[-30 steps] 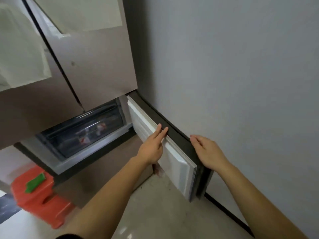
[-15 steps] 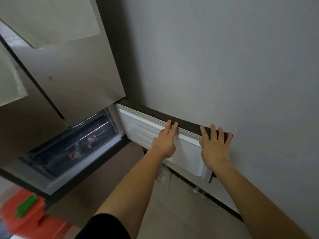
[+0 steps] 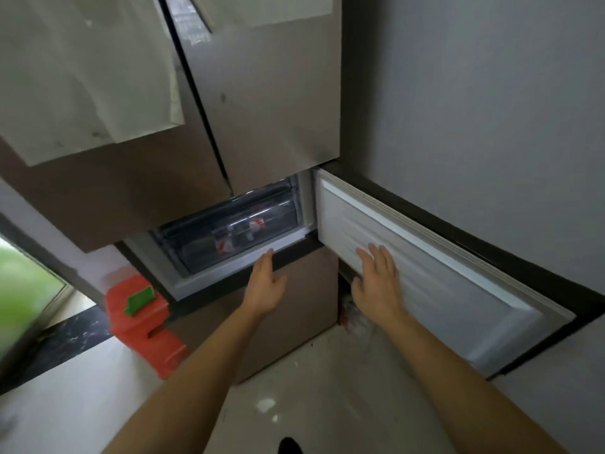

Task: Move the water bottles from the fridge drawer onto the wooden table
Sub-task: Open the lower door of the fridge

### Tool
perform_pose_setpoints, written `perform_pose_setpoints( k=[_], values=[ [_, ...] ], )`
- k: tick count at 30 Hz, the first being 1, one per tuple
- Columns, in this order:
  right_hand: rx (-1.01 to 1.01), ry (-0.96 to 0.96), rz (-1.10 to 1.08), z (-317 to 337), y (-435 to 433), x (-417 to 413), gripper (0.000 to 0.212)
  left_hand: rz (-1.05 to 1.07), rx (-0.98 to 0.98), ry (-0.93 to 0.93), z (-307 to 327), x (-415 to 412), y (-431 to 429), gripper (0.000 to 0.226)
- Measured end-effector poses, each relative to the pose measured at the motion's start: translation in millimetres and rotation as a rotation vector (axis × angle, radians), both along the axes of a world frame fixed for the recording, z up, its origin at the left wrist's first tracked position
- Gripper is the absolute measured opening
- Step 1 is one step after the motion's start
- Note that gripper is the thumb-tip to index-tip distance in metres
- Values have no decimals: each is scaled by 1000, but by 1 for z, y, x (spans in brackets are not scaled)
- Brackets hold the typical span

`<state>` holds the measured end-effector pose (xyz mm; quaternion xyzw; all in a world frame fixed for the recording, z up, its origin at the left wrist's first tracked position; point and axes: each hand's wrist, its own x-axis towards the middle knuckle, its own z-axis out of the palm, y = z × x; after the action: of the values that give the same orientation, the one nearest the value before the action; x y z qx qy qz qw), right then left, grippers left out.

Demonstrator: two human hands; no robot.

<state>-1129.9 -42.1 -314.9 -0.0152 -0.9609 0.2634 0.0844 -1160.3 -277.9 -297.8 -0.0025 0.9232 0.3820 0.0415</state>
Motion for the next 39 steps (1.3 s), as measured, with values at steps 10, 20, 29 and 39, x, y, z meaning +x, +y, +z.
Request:
perform_pose_setpoints(
  k=[10, 20, 29, 39],
  values=[
    [-994, -577, -51, -24, -173, -141, 57, 595, 979, -259, -25, -92, -125, 63],
    [-1473, -578, -100, -49, -233, -246, 28, 617, 1316, -225, -70, -178, -159, 14],
    [-1743, -534, -143, -49, -243, -279, 7, 567, 1777, -104, -75, -194, -178, 2],
    [-1799, -588, -88, -49, -236, -279, 30, 729, 1405, -94, -68, -186, -163, 29]
  ],
)
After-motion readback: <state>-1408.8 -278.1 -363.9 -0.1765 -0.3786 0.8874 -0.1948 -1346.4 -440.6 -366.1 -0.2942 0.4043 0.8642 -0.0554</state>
